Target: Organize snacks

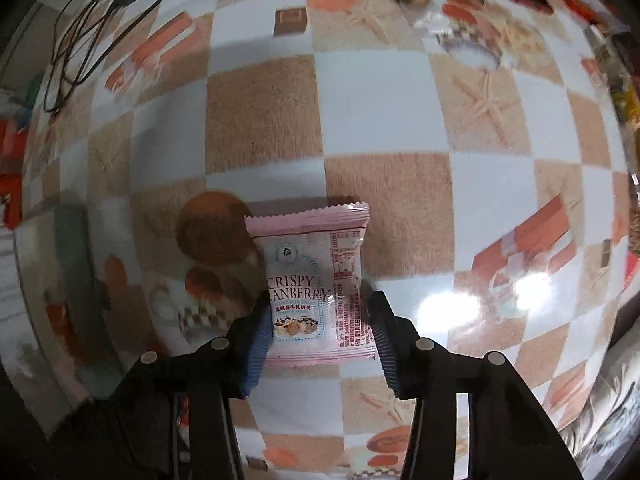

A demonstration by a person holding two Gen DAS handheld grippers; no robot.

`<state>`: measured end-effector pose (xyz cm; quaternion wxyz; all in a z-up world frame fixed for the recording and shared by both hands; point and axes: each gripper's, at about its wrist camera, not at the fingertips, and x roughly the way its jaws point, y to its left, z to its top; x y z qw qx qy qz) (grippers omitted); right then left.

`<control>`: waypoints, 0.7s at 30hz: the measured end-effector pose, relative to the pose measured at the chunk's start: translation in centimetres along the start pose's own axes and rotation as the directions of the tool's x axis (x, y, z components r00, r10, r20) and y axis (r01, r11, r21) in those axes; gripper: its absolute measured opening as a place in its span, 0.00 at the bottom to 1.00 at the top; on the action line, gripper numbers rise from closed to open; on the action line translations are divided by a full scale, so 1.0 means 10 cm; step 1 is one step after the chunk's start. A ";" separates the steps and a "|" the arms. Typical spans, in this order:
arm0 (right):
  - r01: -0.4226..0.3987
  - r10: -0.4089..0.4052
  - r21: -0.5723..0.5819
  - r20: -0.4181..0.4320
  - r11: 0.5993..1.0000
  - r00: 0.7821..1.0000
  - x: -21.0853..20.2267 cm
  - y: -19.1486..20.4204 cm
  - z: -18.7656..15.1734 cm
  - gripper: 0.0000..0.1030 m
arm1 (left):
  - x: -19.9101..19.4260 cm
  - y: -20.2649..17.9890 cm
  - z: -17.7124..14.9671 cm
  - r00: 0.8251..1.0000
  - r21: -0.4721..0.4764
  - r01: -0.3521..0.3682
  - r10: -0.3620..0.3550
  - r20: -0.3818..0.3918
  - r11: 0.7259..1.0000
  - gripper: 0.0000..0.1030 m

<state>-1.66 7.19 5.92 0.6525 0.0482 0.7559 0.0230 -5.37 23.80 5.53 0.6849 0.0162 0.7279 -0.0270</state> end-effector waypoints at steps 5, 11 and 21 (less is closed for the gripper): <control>0.017 -0.016 0.024 -0.045 1.000 0.999 0.08 -0.43 -0.44 0.47 | 0.00 -0.44 -0.13 1.000 0.122 0.012 -0.013 0.004 0.993 0.23; 0.003 0.001 0.046 -0.083 0.999 0.997 0.16 -0.86 -0.97 0.50 | 0.03 -0.61 -0.21 0.999 0.170 0.008 -0.002 -0.036 0.985 0.60; -0.005 0.011 0.113 -0.060 0.994 0.998 0.19 -1.30 -1.07 0.83 | -0.20 -0.39 -0.12 0.998 0.182 0.007 0.003 -0.056 0.983 0.67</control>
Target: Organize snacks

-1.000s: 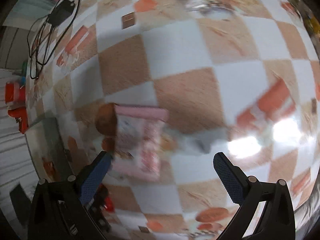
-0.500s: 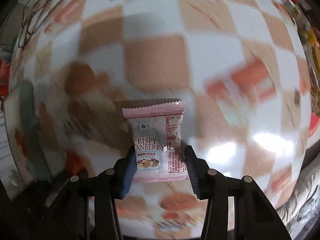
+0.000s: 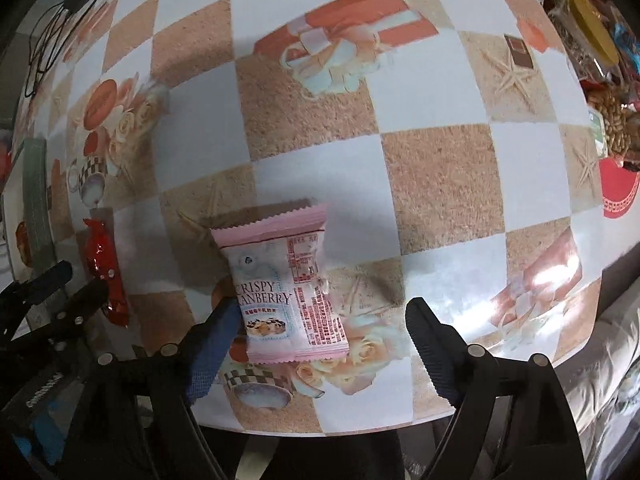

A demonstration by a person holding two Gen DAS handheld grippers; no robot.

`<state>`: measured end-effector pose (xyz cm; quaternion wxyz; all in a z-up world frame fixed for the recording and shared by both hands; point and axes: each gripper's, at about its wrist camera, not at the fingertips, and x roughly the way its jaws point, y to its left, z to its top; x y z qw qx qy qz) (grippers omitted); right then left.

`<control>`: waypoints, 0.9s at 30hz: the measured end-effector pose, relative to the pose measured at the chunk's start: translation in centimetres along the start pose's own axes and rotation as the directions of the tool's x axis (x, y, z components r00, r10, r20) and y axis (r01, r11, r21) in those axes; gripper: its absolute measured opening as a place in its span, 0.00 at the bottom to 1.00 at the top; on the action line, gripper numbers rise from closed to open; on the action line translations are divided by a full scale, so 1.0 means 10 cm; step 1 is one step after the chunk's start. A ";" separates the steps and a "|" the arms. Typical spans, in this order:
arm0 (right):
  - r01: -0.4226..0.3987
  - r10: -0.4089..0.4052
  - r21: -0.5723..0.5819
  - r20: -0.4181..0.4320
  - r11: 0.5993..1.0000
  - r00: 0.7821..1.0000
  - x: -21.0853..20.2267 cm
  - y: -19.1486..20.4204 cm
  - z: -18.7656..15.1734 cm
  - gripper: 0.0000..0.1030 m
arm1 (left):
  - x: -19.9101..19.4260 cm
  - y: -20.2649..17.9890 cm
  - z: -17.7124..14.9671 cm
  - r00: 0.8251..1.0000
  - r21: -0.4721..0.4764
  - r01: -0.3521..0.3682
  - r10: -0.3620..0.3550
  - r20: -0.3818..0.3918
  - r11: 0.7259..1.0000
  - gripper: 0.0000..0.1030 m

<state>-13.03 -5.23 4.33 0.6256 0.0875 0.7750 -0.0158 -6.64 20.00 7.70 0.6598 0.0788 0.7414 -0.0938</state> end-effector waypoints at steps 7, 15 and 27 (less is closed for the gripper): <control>0.049 -0.049 -0.057 -0.013 0.997 0.999 0.22 0.20 -0.08 0.84 | -0.06 -0.12 -0.08 0.999 0.067 -0.019 0.022 -0.043 0.998 0.68; 0.100 -0.105 -0.094 -0.049 0.991 0.993 0.41 0.49 -0.05 1.00 | -0.26 -0.17 -0.11 0.999 0.086 -0.040 0.043 -0.028 0.995 0.71; 0.096 -0.101 -0.077 -0.059 0.992 0.993 0.36 0.54 -0.05 1.00 | -0.39 0.00 0.03 0.999 0.081 -0.029 0.032 -0.038 0.996 0.72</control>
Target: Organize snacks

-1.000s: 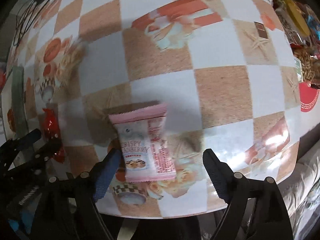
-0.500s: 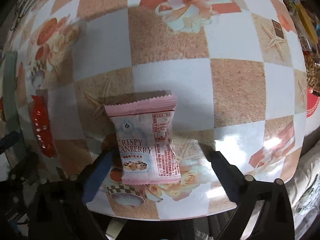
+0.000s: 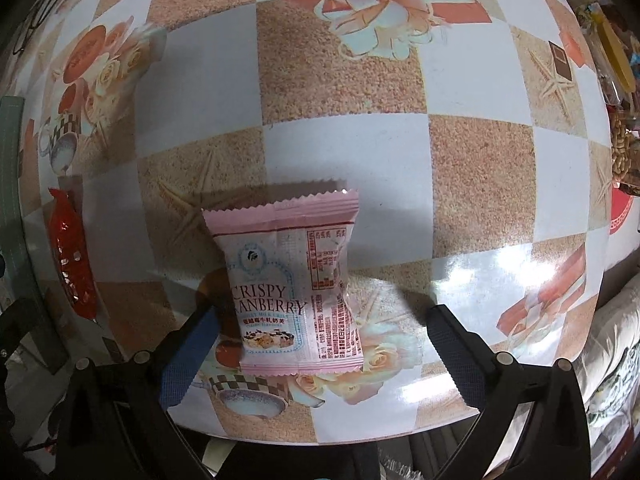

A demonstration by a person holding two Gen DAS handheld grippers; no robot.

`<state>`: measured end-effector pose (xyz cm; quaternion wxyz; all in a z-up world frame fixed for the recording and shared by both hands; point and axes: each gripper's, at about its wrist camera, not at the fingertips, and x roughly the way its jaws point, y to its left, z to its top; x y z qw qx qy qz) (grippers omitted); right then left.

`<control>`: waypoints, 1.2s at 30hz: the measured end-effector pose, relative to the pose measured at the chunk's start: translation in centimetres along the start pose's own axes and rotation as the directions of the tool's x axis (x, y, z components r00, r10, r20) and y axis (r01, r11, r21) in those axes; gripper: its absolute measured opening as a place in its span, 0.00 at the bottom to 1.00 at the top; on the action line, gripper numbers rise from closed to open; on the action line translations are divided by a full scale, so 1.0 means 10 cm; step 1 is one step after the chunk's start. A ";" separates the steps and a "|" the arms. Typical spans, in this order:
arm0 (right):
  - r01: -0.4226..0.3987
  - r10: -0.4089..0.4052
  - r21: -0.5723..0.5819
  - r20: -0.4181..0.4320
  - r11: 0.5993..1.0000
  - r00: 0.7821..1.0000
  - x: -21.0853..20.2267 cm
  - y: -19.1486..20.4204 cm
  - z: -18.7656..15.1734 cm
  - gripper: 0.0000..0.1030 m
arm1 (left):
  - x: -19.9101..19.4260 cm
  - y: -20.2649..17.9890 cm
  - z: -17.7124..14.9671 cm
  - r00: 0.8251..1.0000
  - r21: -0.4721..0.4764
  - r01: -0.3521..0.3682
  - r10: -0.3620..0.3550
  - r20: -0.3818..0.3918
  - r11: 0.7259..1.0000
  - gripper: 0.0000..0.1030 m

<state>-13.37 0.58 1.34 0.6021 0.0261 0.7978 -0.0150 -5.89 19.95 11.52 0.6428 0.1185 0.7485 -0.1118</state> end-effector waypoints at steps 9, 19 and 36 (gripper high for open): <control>-0.001 0.001 0.002 0.001 1.000 1.000 0.07 -0.04 -0.02 1.00 | -0.04 -0.01 0.03 1.000 0.002 -0.004 0.004 0.000 1.000 0.73; 0.000 0.000 0.000 0.015 1.000 1.000 0.02 -0.04 -0.05 1.00 | -0.01 0.01 0.01 1.000 -0.018 -0.009 0.010 0.015 1.000 0.73; 0.001 -0.001 -0.002 0.087 1.000 0.996 0.00 -0.05 -0.03 1.00 | -0.05 0.02 -0.14 1.000 -0.016 -0.019 0.019 0.021 1.000 0.73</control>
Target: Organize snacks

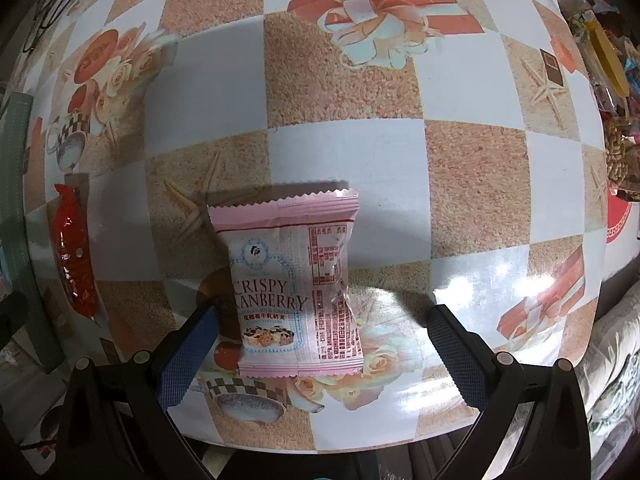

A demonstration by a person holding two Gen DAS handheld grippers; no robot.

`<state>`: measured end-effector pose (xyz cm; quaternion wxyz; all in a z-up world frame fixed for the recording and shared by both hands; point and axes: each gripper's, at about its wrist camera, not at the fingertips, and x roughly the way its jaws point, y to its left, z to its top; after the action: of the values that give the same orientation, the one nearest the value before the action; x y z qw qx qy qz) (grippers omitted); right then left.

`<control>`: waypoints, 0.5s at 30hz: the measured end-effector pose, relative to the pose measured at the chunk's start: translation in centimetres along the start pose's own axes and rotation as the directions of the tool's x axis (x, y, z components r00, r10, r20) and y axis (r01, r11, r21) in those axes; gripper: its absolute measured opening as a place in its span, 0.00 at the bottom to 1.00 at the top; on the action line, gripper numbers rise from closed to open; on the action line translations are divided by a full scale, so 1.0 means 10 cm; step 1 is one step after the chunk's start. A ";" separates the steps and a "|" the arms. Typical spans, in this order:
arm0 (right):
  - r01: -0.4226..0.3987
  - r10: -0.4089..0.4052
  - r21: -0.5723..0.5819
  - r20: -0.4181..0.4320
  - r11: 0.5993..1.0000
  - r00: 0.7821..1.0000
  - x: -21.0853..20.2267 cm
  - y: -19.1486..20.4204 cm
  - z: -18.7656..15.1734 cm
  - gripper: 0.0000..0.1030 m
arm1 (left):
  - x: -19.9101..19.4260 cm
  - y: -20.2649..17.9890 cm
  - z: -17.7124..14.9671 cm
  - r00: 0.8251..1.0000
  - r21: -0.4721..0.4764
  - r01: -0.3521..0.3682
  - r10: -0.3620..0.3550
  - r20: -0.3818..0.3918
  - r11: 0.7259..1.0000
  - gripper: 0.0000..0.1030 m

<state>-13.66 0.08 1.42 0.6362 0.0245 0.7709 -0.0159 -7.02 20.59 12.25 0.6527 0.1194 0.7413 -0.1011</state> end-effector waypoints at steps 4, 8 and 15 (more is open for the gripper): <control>0.000 0.000 -0.001 0.012 1.000 1.000 -0.01 0.00 0.00 1.00 | 0.01 -0.01 -0.02 1.000 -0.002 0.000 0.000 0.002 1.000 0.73; 0.002 -0.001 -0.006 0.025 1.000 1.000 -0.03 0.01 -0.01 1.00 | 0.01 -0.02 -0.03 1.000 -0.002 0.000 0.000 0.002 1.000 0.73; 0.002 -0.001 -0.006 0.041 1.000 0.999 -0.01 0.00 -0.03 1.00 | 0.01 -0.02 -0.03 1.000 -0.001 0.000 0.000 0.003 1.000 0.73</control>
<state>-13.92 0.12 1.58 0.6518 0.0216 0.7579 -0.0144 -7.37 20.51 12.17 0.6541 0.1189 0.7402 -0.1008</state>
